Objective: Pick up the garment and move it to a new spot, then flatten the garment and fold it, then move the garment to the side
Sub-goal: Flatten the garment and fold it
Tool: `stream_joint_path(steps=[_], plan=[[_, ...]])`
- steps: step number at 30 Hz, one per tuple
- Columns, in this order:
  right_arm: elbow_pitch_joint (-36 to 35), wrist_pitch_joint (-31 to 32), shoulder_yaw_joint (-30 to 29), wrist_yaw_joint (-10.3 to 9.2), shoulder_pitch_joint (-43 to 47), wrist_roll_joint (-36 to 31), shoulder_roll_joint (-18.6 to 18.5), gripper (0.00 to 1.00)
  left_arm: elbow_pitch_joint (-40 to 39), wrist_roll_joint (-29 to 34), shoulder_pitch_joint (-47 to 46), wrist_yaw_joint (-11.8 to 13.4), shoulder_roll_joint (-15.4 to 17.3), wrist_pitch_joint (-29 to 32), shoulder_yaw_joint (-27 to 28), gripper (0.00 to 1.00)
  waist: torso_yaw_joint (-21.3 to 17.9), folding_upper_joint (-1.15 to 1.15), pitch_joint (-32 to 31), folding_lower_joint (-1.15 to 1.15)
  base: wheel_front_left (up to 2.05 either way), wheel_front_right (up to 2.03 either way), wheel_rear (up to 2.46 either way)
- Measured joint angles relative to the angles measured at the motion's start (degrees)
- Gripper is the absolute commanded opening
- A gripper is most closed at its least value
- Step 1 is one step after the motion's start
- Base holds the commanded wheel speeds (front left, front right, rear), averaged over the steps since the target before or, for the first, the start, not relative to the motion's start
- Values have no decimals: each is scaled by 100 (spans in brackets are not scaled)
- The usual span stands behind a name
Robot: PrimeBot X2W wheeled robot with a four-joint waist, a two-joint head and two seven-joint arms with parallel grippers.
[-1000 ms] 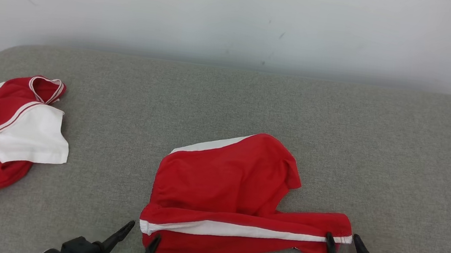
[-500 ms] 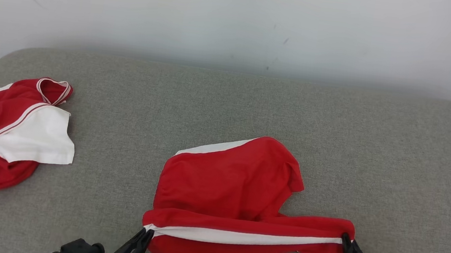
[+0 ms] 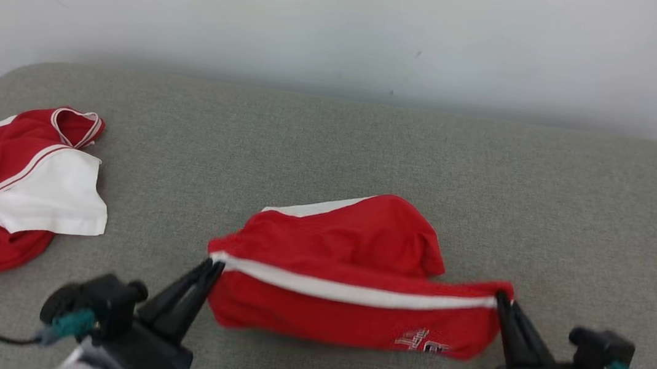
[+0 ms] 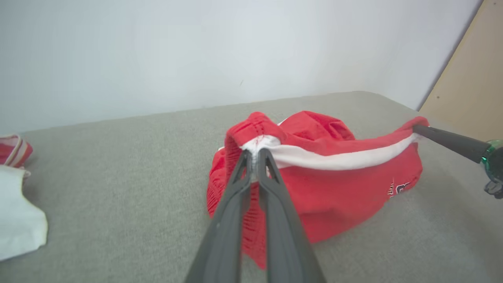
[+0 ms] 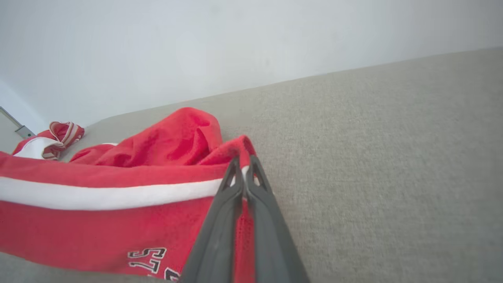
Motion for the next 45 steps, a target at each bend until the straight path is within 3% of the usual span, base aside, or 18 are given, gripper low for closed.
stream_joint_path(steps=[5, 13, 20, 26, 31, 35, 40, 45], plan=[[-129, 633, 68, 0, -1196, 698, -183, 0, -105, -422, -1500, -1, 357, 506, -290, 0, -19, 0, 258, 0, 0, 0, 0], [421, 1717, -250, -1, -3988, 1547, 2, 0, 433, -1455, -4443, -1, 701, 1206, -636, 0, -106, 1, 1013, 1, 0, 0, 0], [1449, 1998, -443, -1, -6630, 1354, 152, 0, 1418, -1881, -6904, 0, 613, 1346, -904, 0, -182, 1, 1820, 2, 0, 0, 0], [2425, 1652, -804, -1, -8223, 1205, 279, 0, 2154, -2072, -8343, -1, 305, 843, -1079, 0, -224, 1, 2421, 3, 0, 0, 0], [2847, 1425, -758, -1, -9092, 991, 277, 0, 2480, -2359, -8985, 0, 69, 477, -1255, 0, -222, 1, 2784, 1, 0, 0, 0], [3019, 1279, -687, -1, -9287, 1003, 253, 0, 2594, -2594, -9103, 0, 37, 316, -1540, 0, -207, 1, 2982, 1, 0, 0, 0], [3053, 1172, -502, -1, -9139, 1107, 223, 0, 2566, -2778, -8892, 0, 125, 134, -1882, 0, -220, 2, 3077, 1, 0, 0, 0], [2699, 1013, -122, -1, -8298, 1455, 119, 0, 2182, -3055, -8074, 0, 305, -103, -2190, 0, -256, 1, 2956, 1, 0, 0, 0]])
